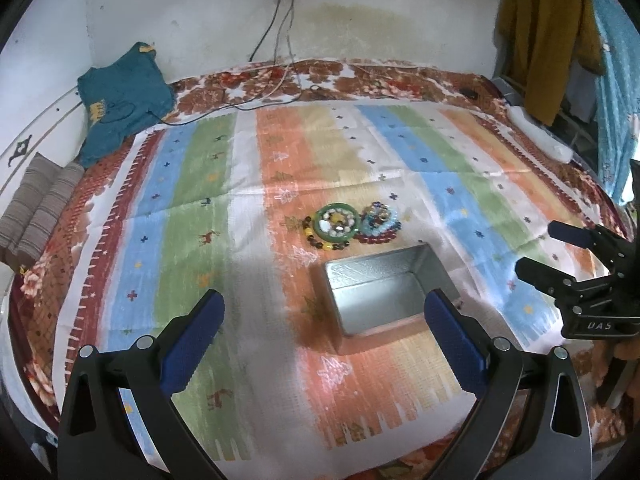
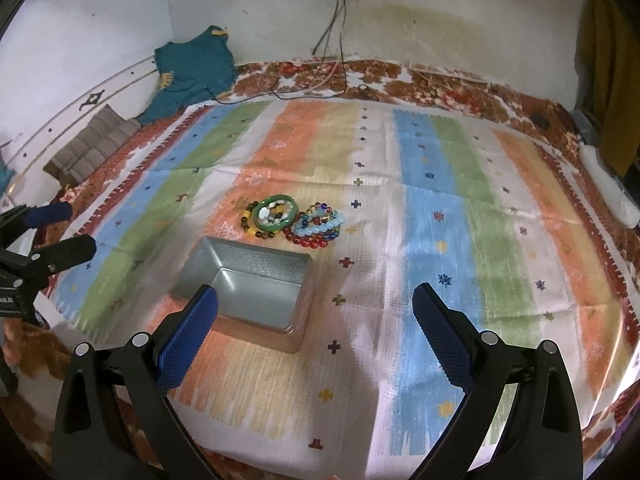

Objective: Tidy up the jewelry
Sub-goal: 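Move both grippers forward over the tin toward the bracelet cluster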

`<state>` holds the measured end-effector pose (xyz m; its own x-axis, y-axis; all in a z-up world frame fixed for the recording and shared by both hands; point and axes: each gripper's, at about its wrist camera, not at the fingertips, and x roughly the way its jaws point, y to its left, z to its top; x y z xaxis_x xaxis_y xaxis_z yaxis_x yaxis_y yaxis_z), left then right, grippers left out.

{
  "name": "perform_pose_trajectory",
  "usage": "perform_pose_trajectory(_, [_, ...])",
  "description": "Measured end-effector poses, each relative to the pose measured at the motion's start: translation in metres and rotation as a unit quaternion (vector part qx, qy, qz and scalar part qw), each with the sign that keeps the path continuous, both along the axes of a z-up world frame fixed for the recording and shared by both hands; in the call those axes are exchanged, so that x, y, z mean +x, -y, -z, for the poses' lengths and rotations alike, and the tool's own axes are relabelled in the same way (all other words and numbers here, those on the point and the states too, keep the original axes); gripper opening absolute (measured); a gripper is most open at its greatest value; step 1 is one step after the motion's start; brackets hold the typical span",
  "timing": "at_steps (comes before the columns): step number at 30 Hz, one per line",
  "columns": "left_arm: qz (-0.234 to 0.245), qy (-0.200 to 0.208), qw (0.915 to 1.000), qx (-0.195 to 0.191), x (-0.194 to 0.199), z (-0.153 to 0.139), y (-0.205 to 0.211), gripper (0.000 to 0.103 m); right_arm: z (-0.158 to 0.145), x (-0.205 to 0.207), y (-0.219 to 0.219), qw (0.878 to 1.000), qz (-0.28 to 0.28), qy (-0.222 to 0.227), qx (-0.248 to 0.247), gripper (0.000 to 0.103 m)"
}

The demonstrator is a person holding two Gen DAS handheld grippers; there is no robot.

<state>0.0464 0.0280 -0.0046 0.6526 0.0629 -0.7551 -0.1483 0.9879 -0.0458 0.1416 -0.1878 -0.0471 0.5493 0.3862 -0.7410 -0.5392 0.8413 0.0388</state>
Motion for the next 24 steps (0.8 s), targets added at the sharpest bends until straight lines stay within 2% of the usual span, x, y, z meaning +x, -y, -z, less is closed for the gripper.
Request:
perform_pose_trajectory(11, [-0.021,-0.018,0.9995,-0.015,0.034,0.007,-0.021,0.097,0.005,0.028,-0.015,1.0,-0.002,-0.014,-0.018,0.099])
perform_pose_trajectory(24, [-0.015,-0.047,0.9987,-0.012,0.075,0.02,-0.026,0.097,0.02,0.065,-0.027,0.998,0.012,-0.048,-0.028,0.099])
